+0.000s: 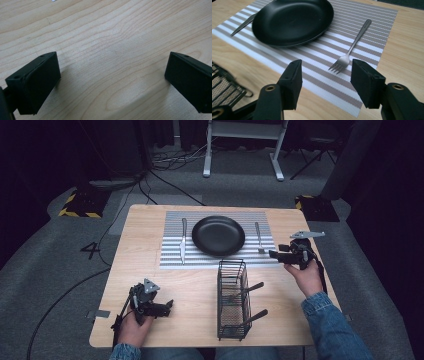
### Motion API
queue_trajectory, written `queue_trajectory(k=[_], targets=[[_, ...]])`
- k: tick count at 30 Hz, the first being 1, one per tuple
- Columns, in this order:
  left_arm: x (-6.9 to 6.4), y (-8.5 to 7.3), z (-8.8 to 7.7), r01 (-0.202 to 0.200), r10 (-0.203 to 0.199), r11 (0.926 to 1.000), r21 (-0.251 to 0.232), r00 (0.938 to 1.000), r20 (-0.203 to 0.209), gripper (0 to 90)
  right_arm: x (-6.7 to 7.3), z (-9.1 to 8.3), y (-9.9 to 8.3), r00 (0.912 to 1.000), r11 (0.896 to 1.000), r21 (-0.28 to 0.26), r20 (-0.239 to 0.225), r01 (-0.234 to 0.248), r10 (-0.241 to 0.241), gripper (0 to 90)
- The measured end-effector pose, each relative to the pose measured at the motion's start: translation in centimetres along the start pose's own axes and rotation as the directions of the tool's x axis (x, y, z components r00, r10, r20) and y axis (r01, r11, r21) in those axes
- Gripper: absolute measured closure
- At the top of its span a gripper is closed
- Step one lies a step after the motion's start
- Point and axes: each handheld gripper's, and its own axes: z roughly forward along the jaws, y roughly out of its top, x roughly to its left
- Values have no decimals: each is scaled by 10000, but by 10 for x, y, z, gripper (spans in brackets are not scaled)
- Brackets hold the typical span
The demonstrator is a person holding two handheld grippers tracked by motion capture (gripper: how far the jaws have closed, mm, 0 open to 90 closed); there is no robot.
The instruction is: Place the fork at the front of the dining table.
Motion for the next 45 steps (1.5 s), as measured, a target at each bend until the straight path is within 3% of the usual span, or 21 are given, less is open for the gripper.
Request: queue_trajectory(k=[9,13,18,29,36,38,40,41,42,45], targets=[[0,0,0,-15,15,10000,12,10000,3,2,4,-31,-19,9994,10000,-92,-343,-4,1,355],[0,0,0,-3,3,10000,5,10000,3,2,3,-42,-31,9996,9999,-13,-228,156,-157,345],[0,0,0,-7,7,10000,6,10000,4,2,1,-48,-49,9997,9999,157,-223,-10,13,332],[0,0,0,-8,8,10000,9,10000,2,2,0,-35,-98,9996,9966,781,175,-244,231,332],[0,0,0,-9,9,10000,7,10000,1,2,0,-22,-122,9987,9934,1143,514,-130,72,330],[0,0,0,-10,10,10000,7,10000,1,2,1,-21,-129,9975,9967,776,650,227,-278,322],[0,0,0,-11,11,10000,8,10000,3,2,1,-21,-130,9970,9971,711,700,274,-324,318],[0,0,0,-10,10,10000,9,10000,3,2,2,-20,-133,9947,9970,603,874,487,-538,276],[0,0,0,-9,9,10000,7,10000,4,2,3,-19,-134,9938,9976,460,955,523,-565,236],[0,0,0,-10,10,10000,7,10000,0,3,2,-18,-135,9941,9981,428,969,453,-493,226]])
